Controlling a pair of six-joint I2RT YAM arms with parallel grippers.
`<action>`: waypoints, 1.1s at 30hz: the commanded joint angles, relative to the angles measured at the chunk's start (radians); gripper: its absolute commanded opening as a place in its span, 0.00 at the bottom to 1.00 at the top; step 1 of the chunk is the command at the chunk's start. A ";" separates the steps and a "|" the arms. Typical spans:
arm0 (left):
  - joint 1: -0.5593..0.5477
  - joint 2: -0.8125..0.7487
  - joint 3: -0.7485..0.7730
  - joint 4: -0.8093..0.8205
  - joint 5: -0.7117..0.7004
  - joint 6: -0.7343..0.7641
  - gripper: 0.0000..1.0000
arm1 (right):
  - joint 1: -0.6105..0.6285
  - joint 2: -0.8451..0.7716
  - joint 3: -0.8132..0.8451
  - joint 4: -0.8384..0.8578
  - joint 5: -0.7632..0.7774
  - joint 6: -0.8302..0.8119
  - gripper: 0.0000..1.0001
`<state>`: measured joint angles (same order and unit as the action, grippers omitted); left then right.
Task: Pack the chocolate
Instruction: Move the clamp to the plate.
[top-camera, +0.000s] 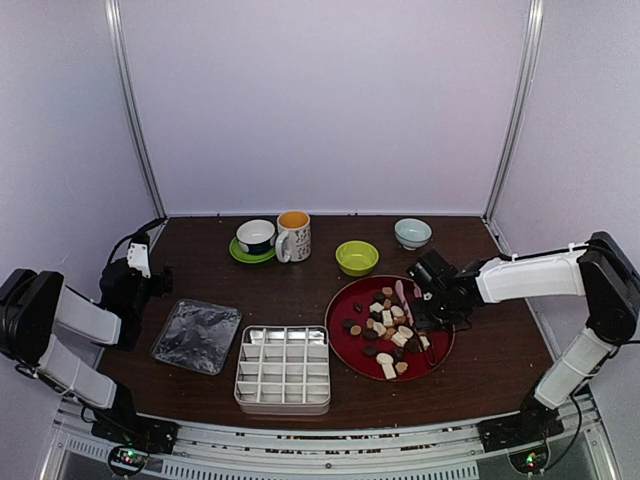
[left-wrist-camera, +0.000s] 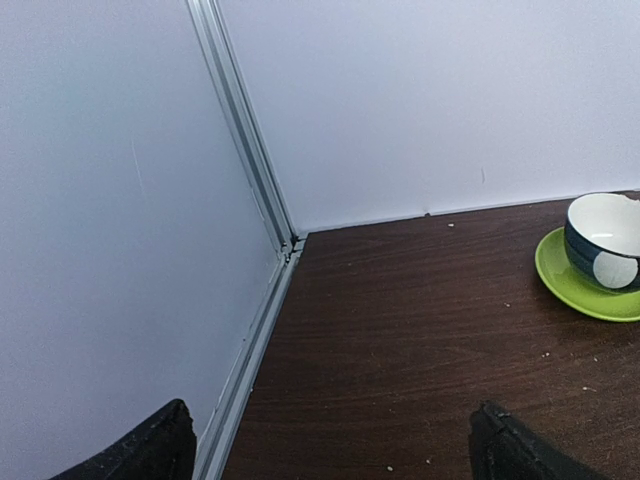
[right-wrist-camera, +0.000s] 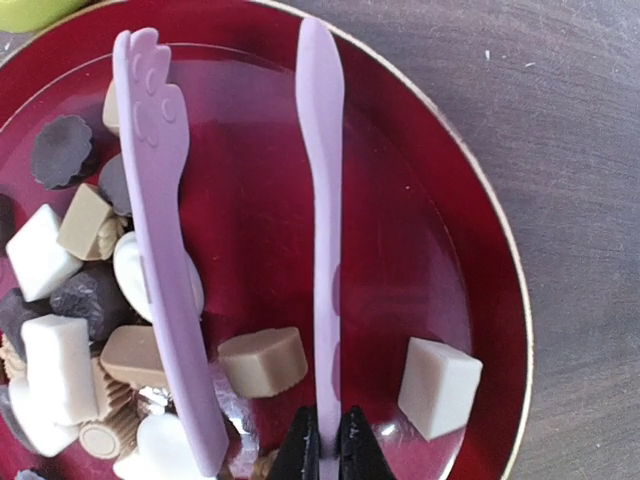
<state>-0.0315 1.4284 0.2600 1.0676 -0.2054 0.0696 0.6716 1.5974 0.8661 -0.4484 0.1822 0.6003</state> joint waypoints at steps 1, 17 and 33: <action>0.009 -0.002 0.016 0.024 -0.006 -0.001 0.98 | -0.006 -0.068 0.054 -0.075 0.026 -0.017 0.00; 0.009 -0.002 0.016 0.024 -0.006 -0.001 0.98 | -0.005 -0.258 0.008 -0.206 -0.022 -0.115 0.00; 0.009 -0.002 0.016 0.024 -0.005 -0.001 0.98 | -0.006 -0.271 -0.129 -0.135 -0.074 -0.127 0.00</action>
<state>-0.0315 1.4284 0.2600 1.0676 -0.2054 0.0696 0.6716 1.3174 0.7589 -0.6247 0.1204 0.4915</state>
